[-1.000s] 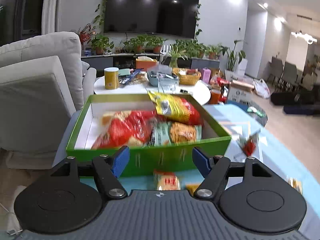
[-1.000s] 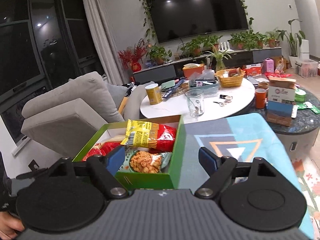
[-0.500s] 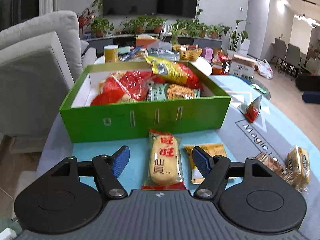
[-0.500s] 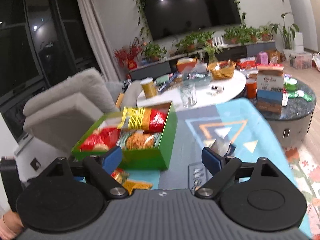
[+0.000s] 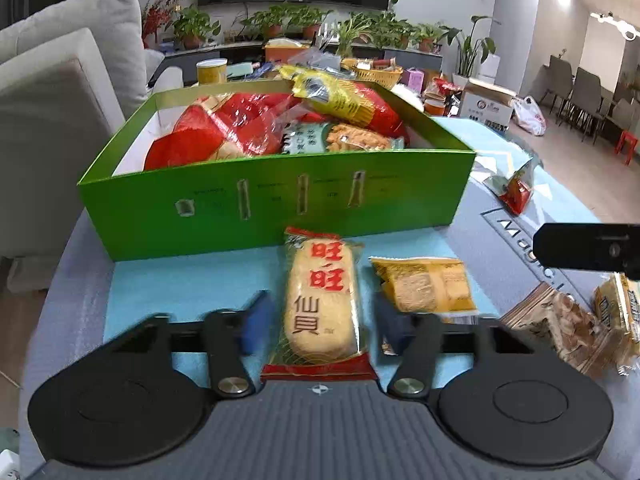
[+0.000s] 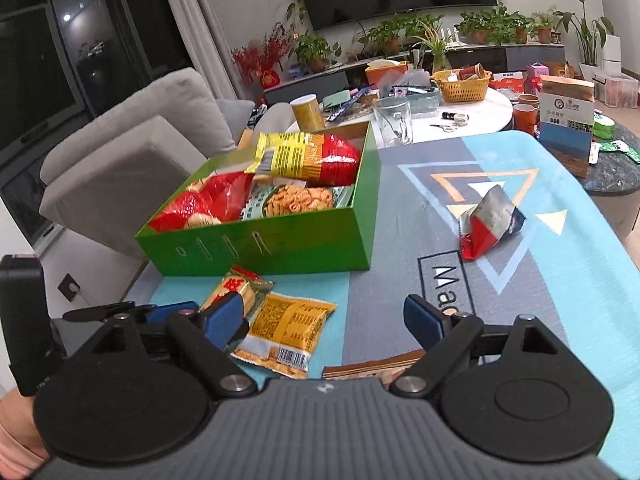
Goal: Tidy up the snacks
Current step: 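Grasp the Wangwang rice cracker pack with the left gripper while the right gripper grasps an orange packet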
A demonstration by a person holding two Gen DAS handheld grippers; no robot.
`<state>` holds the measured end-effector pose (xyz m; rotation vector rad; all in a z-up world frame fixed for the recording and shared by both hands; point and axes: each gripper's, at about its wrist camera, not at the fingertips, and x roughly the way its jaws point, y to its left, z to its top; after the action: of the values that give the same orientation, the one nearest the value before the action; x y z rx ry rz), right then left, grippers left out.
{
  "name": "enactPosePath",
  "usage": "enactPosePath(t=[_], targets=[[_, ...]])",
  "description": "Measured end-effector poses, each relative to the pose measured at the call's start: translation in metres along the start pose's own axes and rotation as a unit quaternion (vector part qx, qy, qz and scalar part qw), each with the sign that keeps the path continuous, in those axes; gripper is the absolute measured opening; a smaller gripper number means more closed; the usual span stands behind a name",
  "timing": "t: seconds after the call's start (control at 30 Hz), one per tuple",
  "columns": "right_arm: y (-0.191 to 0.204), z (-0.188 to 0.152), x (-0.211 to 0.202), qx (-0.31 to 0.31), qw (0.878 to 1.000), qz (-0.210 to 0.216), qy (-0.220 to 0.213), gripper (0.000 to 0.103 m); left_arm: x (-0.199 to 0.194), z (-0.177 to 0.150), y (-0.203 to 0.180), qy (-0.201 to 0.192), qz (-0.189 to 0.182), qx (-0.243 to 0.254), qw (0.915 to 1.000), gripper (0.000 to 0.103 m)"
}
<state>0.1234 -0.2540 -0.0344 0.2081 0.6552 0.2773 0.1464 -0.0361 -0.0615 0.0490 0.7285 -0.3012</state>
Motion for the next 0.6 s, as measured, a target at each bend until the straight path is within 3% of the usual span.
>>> enactPosePath(t=[0.27, 0.6], targets=[[0.022, -0.006, 0.015, -0.019, 0.999, -0.035, 0.018, 0.048, -0.02, -0.014, 0.016, -0.016, 0.021, -0.023, 0.9994, 0.035], [0.068, -0.015, 0.056, -0.08, 0.989, -0.119, 0.046, 0.048, -0.061, -0.032, 0.044, -0.042, 0.034, -0.049, 0.9973, 0.035]])
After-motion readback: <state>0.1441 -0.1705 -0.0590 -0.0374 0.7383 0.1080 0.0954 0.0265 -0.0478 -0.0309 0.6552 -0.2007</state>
